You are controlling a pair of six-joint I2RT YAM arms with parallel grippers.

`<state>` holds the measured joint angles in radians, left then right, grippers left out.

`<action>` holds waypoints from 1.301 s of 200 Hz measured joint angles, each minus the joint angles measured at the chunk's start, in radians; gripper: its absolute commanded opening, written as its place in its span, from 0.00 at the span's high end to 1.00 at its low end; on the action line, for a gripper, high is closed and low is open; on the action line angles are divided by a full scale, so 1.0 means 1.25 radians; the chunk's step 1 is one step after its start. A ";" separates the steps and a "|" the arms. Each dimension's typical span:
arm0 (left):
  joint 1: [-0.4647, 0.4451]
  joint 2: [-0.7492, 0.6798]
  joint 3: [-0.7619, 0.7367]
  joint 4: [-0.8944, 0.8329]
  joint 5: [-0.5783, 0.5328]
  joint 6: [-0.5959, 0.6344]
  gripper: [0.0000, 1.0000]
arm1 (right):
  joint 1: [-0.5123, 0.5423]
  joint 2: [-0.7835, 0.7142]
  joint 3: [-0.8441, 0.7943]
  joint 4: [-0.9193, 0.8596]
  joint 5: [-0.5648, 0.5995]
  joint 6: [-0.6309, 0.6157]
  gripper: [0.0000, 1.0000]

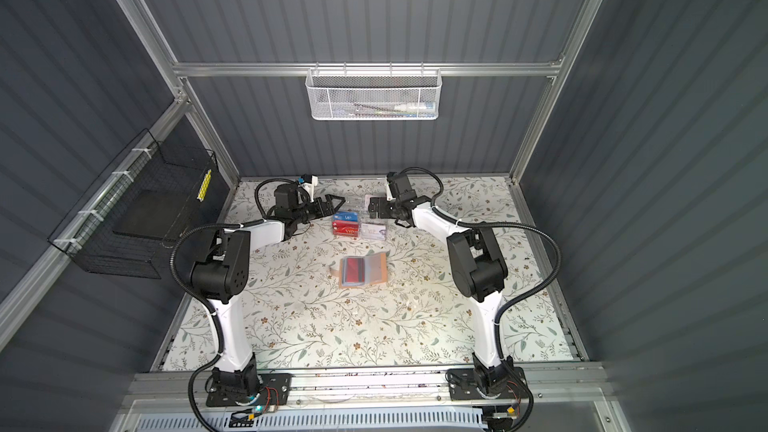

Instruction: Take the credit cards out of the card holder

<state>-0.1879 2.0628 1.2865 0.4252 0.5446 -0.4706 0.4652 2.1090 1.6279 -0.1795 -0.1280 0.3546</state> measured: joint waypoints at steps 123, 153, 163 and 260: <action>0.000 0.004 -0.005 0.045 0.002 -0.009 0.00 | 0.002 0.045 0.051 -0.002 -0.033 -0.028 0.01; 0.000 0.004 -0.005 0.053 0.002 -0.009 0.00 | 0.005 0.049 0.056 -0.002 -0.037 -0.036 0.01; 0.000 0.004 -0.005 0.056 0.002 -0.009 0.00 | 0.006 0.049 0.058 -0.002 -0.039 -0.038 0.01; 0.007 0.005 -0.067 0.080 -0.008 -0.019 0.00 | 0.035 0.074 0.109 -0.022 -0.045 -0.069 0.01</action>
<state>-0.1795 2.0686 1.2030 0.5247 0.5350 -0.4942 0.5087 2.2013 1.7645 -0.2073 -0.1841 0.2684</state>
